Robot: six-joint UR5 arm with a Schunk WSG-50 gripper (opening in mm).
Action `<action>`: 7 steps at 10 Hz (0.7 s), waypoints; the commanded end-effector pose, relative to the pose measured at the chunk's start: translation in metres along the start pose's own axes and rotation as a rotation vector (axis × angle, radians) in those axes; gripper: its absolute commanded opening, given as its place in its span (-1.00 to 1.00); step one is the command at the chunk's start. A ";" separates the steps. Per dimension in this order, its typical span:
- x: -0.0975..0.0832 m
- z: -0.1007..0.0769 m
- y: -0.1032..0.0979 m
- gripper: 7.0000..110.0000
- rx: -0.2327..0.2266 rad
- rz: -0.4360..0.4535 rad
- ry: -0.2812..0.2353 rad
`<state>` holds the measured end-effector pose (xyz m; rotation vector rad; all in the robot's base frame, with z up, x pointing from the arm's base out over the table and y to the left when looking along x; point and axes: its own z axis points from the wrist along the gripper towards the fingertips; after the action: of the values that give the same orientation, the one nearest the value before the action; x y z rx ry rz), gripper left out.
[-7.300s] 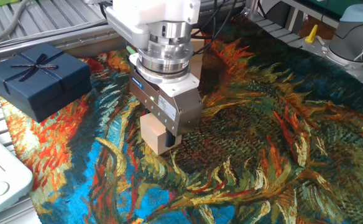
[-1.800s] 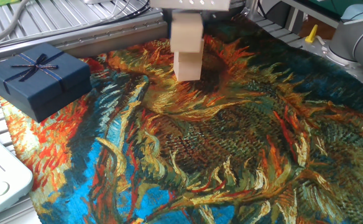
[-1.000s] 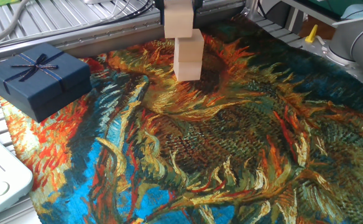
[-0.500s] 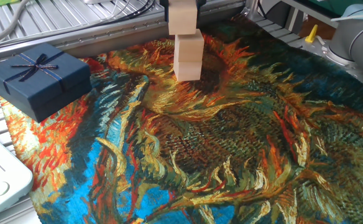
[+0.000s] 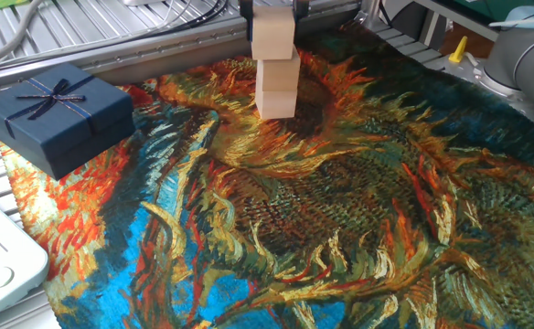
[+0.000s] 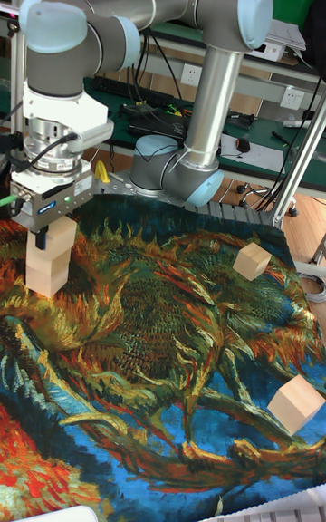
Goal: Stack the blocks in a vertical line of five
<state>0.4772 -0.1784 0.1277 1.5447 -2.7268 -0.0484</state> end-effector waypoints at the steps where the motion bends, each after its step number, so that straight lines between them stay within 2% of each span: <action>1: -0.001 -0.007 0.000 -0.71 -0.004 -0.003 -0.009; 5: -0.002 -0.013 -0.001 -0.71 0.002 0.013 -0.002; 7: -0.008 -0.013 0.000 -0.71 -0.005 0.012 -0.027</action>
<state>0.4780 -0.1778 0.1382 1.5349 -2.7295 -0.0490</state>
